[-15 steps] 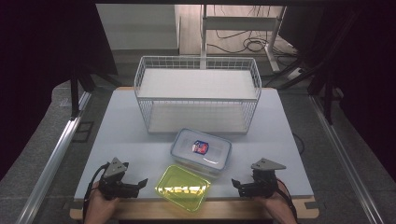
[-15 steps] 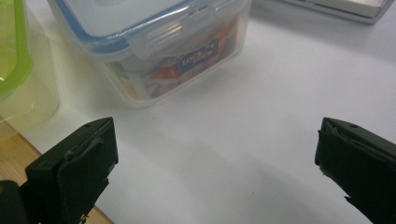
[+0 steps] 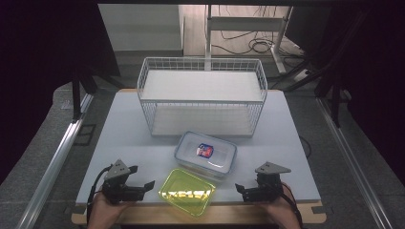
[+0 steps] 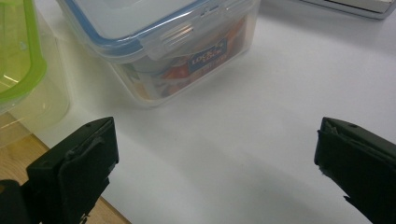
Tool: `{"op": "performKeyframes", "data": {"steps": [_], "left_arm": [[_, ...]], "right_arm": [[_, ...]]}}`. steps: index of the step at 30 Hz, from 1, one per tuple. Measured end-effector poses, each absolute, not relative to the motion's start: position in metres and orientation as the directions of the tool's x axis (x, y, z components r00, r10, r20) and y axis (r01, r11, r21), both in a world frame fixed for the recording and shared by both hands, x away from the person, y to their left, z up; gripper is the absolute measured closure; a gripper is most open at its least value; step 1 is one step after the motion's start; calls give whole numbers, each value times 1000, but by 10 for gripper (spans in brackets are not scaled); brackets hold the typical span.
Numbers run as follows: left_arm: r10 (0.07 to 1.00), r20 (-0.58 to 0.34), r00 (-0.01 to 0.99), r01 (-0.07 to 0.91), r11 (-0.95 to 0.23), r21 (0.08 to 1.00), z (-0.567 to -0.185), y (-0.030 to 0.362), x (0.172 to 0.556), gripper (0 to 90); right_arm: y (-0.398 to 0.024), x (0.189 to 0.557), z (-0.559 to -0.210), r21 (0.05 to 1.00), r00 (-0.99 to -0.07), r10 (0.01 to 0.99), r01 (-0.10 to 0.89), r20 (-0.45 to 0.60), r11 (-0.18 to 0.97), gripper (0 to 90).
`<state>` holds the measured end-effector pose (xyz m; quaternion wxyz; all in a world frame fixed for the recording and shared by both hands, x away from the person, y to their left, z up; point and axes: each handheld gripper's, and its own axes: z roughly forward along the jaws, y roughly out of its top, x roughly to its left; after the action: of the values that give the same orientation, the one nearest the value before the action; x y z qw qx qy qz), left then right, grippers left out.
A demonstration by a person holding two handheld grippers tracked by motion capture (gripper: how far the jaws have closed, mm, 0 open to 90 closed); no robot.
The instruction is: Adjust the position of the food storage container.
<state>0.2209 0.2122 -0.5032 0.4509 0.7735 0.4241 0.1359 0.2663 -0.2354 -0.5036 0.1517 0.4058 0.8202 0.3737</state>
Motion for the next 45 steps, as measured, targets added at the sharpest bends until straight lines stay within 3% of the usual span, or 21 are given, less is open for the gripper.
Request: {"op": "performKeyframes", "data": {"steps": [7,8,18,31,34,45], "left_arm": [[710,-239,662,534,-223,816,-483,185,213,412],[705,-240,667,536,-230,812,-481,178,212,412],[553,-198,809,464,-396,793,-475,97,202,890],[469,-193,862,438,-497,749,-492,33,190,899],[493,-135,859,428,-549,718,-496,22,185,898],[599,-114,792,502,-535,680,-499,48,205,899]], "right_arm": [[-233,265,-502,731,-622,782,551,39,402,37],[-233,265,-502,729,-622,782,554,42,402,46],[-229,263,-501,722,-632,774,554,41,414,71],[-225,262,-502,724,-638,770,541,20,429,78],[-225,262,-503,716,-641,767,542,15,439,80],[-225,262,-503,713,-641,767,545,15,441,87]]}}
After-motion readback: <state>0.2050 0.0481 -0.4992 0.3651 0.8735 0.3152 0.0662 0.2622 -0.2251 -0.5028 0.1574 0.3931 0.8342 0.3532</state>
